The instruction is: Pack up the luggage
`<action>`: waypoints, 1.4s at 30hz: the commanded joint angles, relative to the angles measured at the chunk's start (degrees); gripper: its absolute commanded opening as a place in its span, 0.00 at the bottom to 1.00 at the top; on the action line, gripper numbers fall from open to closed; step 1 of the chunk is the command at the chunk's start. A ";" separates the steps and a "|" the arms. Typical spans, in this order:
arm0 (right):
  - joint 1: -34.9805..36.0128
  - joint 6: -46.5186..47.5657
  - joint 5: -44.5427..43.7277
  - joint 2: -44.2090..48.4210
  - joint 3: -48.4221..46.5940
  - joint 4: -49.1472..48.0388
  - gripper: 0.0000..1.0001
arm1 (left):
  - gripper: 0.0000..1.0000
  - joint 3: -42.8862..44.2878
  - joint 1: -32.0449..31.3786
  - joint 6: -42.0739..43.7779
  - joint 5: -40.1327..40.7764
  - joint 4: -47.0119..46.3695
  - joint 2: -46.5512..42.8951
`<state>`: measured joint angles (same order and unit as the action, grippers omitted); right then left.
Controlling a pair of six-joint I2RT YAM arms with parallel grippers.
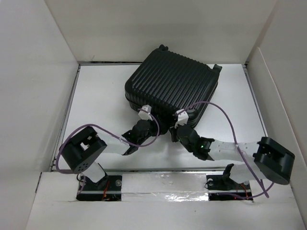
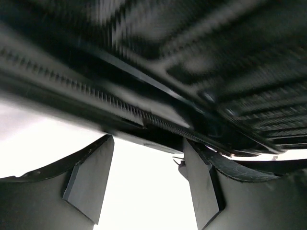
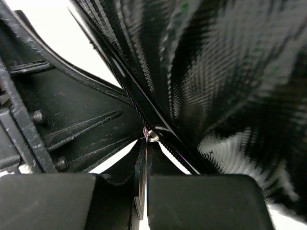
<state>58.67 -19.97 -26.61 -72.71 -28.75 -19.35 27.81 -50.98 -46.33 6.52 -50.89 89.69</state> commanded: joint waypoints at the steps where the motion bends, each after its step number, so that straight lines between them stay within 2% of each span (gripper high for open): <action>1: 1.62 -1.30 6.39 -6.11 -6.22 -18.06 0.00 | 0.58 -1.79 0.08 0.88 -2.04 -5.71 -5.74; 5: 1.62 -1.83 7.01 -8.24 -6.85 -18.79 0.00 | 0.61 -8.54 4.04 2.90 1.29 1.57 -15.84; 6: 1.62 -1.92 6.66 -8.15 -5.62 -19.05 0.00 | 0.65 -9.35 4.92 3.52 2.43 6.46 -21.95; 10: 1.62 -1.83 5.43 -5.96 -3.33 -17.21 0.00 | 0.73 -10.15 10.80 6.24 8.84 17.92 -36.32; 12: 1.62 -1.74 6.22 -4.55 -2.63 -16.77 0.00 | 0.77 -7.96 15.63 6.60 8.86 20.47 -40.27; 14: 1.62 -1.48 8.49 -3.59 -1.75 -16.16 0.00 | 0.77 -4.63 19.41 6.43 6.67 20.92 -40.65; 15: 1.62 -1.04 9.64 -3.06 -1.66 -15.46 0.00 | 0.77 -3.91 24.21 4.34 5.09 19.79 -40.21; 17: 2.14 -0.95 13.14 -2.97 -2.79 -12.30 0.00 | 0.78 -3.47 28.55 1.69 0.78 15.85 -39.25; 18: 2.93 -0.43 13.77 -3.23 -3.67 -10.29 0.06 | 0.78 -2.95 30.83 -0.41 1.03 12.43 -37.15; 20: 3.72 0.28 14.05 -2.79 -7.01 -3.17 0.27 | 0.79 1.70 33.74 -2.18 2.53 12.48 -33.81; 21: 3.73 0.97 13.96 -2.01 -7.98 0.07 0.48 | 0.80 3.28 35.23 -2.71 1.83 11.70 -30.40; 23: 3.73 2.29 13.61 2.81 -8.95 5.98 0.59 | 0.80 9.34 39.01 -3.94 1.30 12.30 -26.78; 25: 3.73 3.97 11.94 10.25 -8.69 9.84 0.67 | 0.81 12.78 42.09 -5.17 -3.33 12.23 -21.42; 26: 2.94 4.75 10.98 12.83 -8.69 11.08 0.68 | 0.81 16.71 44.19 -5.18 -3.88 12.40 -19.57; 27: 2.15 5.72 10.44 15.12 -9.04 12.83 0.67 | 0.80 18.84 45.26 -5.61 -4.58 15.10 -15.29; 29: -1.26 6.25 7.04 21.43 -9.22 17.41 0.52 | 0.79 23.75 46.76 -5.79 -8.26 15.04 -11.22; 30: -3.11 6.26 5.71 23.38 -8.52 18.38 0.37 | 0.78 25.26 46.76 -5.62 -8.19 16.34 -7.38; 31: -5.48 6.17 4.82 25.05 -8.16 19.17 0.08 | 0.78 27.10 46.76 -5.01 -7.93 17.14 -5.42; 32: -8.29 5.91 4.12 28.20 -7.81 21.09 0.00 | 0.78 31.30 46.76 -4.13 -7.23 18.54 -3.40; 33: -14.23 5.21 3.76 29.45 -7.37 21.55 0.00 | 0.78 33.51 47.28 -2.73 -7.49 21.51 0.79; 35: -20.32 4.76 3.67 31.39 -4.74 20.06 0.00 | 0.77 39.65 47.29 -0.97 -8.89 23.90 4.77; 36: -26.71 4.50 4.19 31.75 -4.04 19.54 0.00 | 0.77 41.25 47.29 0.61 -8.98 26.26 8.19; 40: -40.70 3.27 13.58 26.23 -1.92 11.82 0.00 | 0.77 48.90 47.29 3.51 -10.48 31.03 15.77; 42: -43.98 2.57 16.41 23.41 -1.57 9.96 0.00 | 0.77 52.07 47.29 4.31 -11.88 32.95 19.19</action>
<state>18.85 -16.32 -16.03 -46.00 -31.53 -4.97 75.33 -3.90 -45.41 -2.57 -22.00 107.20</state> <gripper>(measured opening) 0.010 0.770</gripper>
